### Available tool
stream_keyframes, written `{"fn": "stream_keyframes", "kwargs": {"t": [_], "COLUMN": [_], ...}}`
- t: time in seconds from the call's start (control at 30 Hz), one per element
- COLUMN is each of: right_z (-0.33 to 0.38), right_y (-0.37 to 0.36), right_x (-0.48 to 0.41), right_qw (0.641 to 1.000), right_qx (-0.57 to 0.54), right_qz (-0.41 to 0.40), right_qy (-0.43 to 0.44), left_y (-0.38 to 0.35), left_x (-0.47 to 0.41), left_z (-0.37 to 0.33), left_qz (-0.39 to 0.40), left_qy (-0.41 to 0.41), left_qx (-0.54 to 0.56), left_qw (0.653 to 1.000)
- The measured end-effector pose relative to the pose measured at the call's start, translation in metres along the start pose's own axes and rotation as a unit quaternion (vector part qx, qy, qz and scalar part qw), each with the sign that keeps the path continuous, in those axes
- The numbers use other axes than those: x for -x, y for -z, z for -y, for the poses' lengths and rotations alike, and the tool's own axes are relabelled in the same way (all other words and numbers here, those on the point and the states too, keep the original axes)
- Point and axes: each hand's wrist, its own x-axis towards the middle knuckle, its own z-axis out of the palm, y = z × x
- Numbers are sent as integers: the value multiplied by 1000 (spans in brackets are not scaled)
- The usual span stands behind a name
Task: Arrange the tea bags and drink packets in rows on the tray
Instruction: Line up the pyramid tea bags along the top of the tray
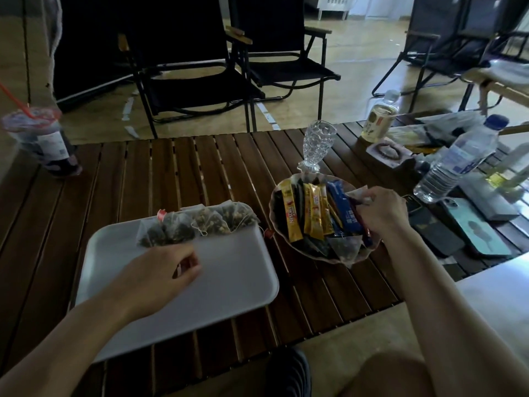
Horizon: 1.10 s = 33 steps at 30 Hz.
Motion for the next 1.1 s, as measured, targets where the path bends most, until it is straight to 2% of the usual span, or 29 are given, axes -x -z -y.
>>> {"fn": "stream_keyframes", "kwargs": {"t": [0.13, 0.33, 0.43, 0.53, 0.63, 0.73, 0.8, 0.9, 1.0, 1.1], "right_z": [0, 9, 19, 38, 54, 58, 61, 65, 74, 89], "right_y": [-7, -7, 3, 10, -1, -13, -11, -7, -4, -2], "right_x": [3, 7, 11, 21, 33, 38, 40, 42, 47, 58], "right_qw": [1000, 993, 984, 977, 977, 985, 985, 983, 967, 942], "right_qx": [-19, -71, -108, -154, -167, -111, -126, -151, -136, -146], "right_qz": [-11, -96, -127, -72, 33, 53, 52, 0, -94, -128], "right_qy": [16, 25, 61, 125, 126, 118, 101, 101, 194, 274], "left_y": [1, 3, 7, 11, 13, 17, 20, 24, 28, 29], "left_x": [0, 3, 6, 11, 17, 23, 26, 29, 28, 29], "left_z": [3, 5, 8, 11, 14, 17, 18, 20, 22, 24], "left_qz": [-8, -8, -14, -19, -18, -19, -23, -29, -26, -29], "left_qy": [2, 2, 8, 16, 19, 18, 19, 27, 36, 43], "left_qx": [-6, 1, 10, 9, 6, 15, 22, 29, 33, 39], "left_qw": [1000, 1000, 1000, 1000, 1000, 1000, 999, 999, 998, 998]}}
